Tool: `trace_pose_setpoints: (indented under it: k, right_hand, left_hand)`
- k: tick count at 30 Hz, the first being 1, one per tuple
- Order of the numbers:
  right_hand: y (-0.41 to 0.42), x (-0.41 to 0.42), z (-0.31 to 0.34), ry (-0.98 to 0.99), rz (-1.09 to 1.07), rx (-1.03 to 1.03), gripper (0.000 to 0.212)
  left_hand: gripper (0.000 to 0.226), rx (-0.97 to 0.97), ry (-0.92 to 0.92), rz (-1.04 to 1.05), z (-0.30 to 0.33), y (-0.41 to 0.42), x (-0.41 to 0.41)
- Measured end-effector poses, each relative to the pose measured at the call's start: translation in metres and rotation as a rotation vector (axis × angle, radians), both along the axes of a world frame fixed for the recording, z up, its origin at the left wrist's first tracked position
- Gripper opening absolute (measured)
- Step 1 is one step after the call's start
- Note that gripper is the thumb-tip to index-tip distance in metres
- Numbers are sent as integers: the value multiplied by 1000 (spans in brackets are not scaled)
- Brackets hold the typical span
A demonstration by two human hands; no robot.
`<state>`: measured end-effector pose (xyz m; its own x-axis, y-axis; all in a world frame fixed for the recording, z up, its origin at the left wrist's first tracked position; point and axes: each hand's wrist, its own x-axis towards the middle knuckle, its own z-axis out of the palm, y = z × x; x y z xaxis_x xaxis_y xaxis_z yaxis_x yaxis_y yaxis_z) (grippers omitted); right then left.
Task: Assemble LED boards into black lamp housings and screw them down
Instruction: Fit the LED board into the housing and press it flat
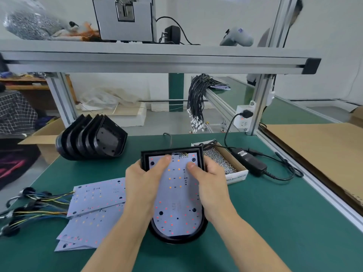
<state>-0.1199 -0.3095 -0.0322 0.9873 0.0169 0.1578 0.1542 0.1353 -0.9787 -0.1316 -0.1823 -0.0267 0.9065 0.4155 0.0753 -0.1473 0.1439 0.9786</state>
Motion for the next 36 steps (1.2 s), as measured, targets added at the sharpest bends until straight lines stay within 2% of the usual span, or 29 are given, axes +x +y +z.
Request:
trace_pose_setpoints:
  k: [2, 5, 9, 12, 14, 17, 18, 20, 22, 24, 26, 28, 30, 32, 34, 36]
  right_hand:
    - [0, -1, 3, -59, -47, -49, 17]
    - [-1, -3, 4, -30, -6, -85, 13]
    - [-4, -7, 2, 27, 113, 59, 14]
    - [-4, -8, 1, 24, 31, 115, 15]
    - [-2, -10, 2, -18, -49, 80, 20]
    - [3, -15, 5, -87, -107, 52, 38]
    - [4, -16, 4, -117, -121, 53, 39]
    - [6, -19, 4, -199, -114, 77, 27]
    - [5, -22, 5, -281, -76, 65, 13]
    - [-4, -23, 9, -396, 20, -58, 7]
    - [-16, -25, 11, -428, 297, -116, 18]
    - [-31, -21, 17, -280, 587, 24, 46]
    - [-40, -13, 25, -32, 646, 155, 58]
    - [-39, -5, 35, 234, 651, -29, 69]
    - [-26, -3, 40, 381, 743, -144, 64]
    - [-11, -4, 44, 420, 743, 9, 46]
  left_hand:
    - [6, -30, -23, -44, 0, 0, -2]
    - [8, -54, -27, -47, 0, 2, -3]
    - [11, 36, -67, 3, 4, 2, -4]
    - [11, 161, -95, -23, 4, -4, -9]
    - [10, 113, -87, -55, 3, -8, -13]
    - [11, 40, -85, -35, 3, -6, -15]
    - [12, 26, -105, -28, 4, -4, -16]
    - [15, 25, -153, -30, 5, -2, -18]
    - [22, 6, -191, -100, 7, 4, -21]
    - [34, -53, -220, -230, 5, 13, -24]
    - [51, -59, -267, -337, 2, 25, -29]
    - [57, -20, -316, -372, 2, 37, -34]
    - [56, 54, -338, -432, 1, 42, -37]
    - [53, 94, -330, -536, 0, 41, -38]
    - [48, 150, -330, -638, 1, 37, -40]
    - [48, 169, -302, -682, 5, 34, -42]
